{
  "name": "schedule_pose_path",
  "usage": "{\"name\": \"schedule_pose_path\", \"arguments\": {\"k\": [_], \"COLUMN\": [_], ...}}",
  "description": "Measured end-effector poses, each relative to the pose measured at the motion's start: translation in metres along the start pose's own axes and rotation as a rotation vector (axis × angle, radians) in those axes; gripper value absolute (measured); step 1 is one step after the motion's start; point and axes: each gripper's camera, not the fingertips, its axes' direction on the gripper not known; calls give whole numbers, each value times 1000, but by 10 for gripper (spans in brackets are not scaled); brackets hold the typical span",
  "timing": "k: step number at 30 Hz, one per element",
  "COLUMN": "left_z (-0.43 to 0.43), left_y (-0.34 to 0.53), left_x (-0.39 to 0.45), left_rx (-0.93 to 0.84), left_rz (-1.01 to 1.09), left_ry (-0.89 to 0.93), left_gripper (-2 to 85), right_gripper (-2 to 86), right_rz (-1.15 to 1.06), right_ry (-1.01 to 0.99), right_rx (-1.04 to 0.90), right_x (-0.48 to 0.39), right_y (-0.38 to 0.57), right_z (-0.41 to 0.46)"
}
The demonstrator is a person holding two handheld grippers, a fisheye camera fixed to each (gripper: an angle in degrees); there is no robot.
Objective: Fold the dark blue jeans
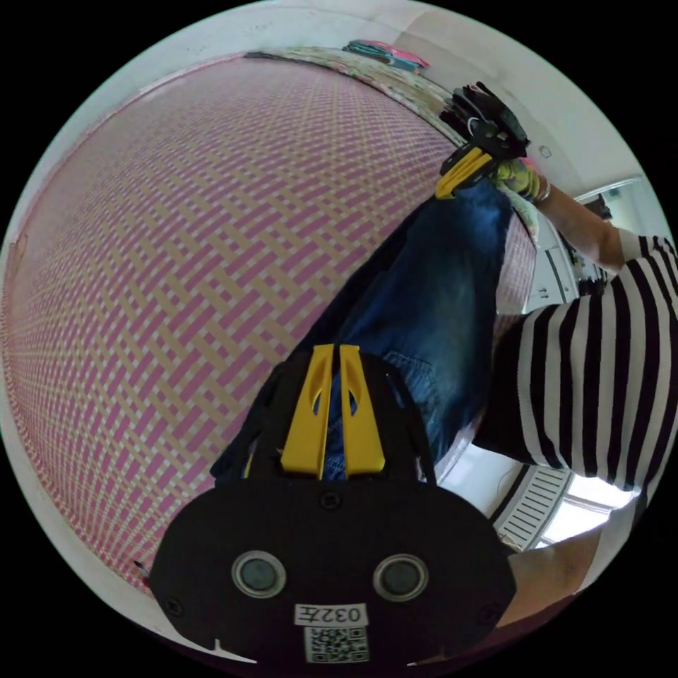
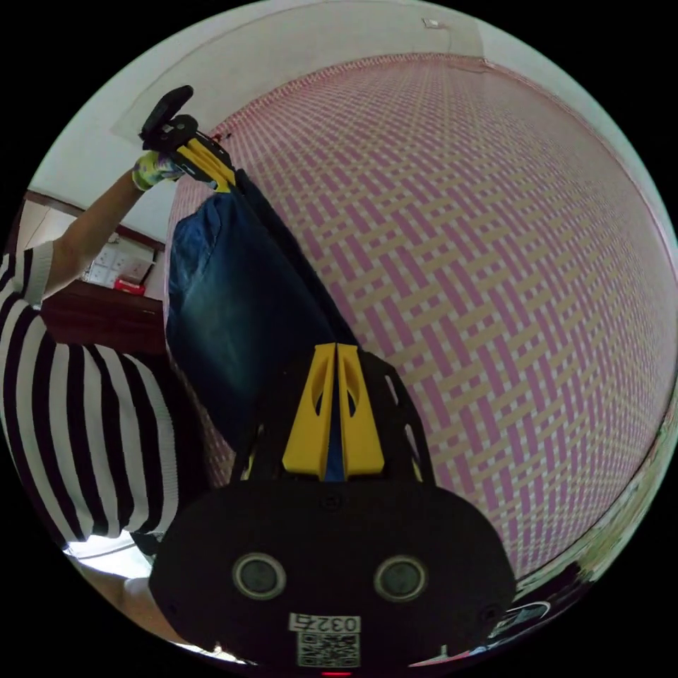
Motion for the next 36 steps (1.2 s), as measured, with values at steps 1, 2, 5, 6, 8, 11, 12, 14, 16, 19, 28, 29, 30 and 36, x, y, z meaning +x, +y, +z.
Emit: {"name": "schedule_pose_path", "arguments": {"k": [1,2,5,6,8,11,12,14,16,19,28,29,30,36], "left_z": [11,26,59,61,48,14,8,0,14,42,80,80,78,70], "left_y": [-11,-21,-30,-29,-10,47,60,103,114,117,144,147,148,93], "left_x": [-7,-15,-29,-31,-38,-46,-45,-36,-37,-51,-108,-109,-107,-43], "left_rx": [-29,-67,-124,-118,3,255,315,504,449,327,350,372,372,594], "left_rz": [-22,-43,-98,-112,-206,-436,-469,-529,-600,-749,-977,-1040,-1075,-894], "left_ry": [-3,-10,13,17,-27,-83,-80,-15,-3,-92,3,2,-39,-27], "left_gripper": [-5,-2,21,27,40,21,12,-5,-8,-9,-10,-10,-9,-9], "right_gripper": [-8,-7,4,8,36,36,32,12,0,-7,-8,-8,-7,3], "right_rz": [29,54,96,101,139,259,280,333,360,443,744,793,818,1065], "right_ry": [-16,-32,-48,-42,0,2,-13,-60,-73,-144,-96,-80,-72,30], "right_rx": [-24,-47,-101,-102,-47,130,161,219,222,270,359,381,392,506], "right_x": [8,15,20,19,13,12,11,2,-8,-23,-45,-44,-43,-32], "right_y": [-4,-8,-13,-13,-6,24,31,54,66,87,185,203,212,307], "right_z": [10,22,44,45,35,7,3,1,8,22,6,0,-3,-33]}}
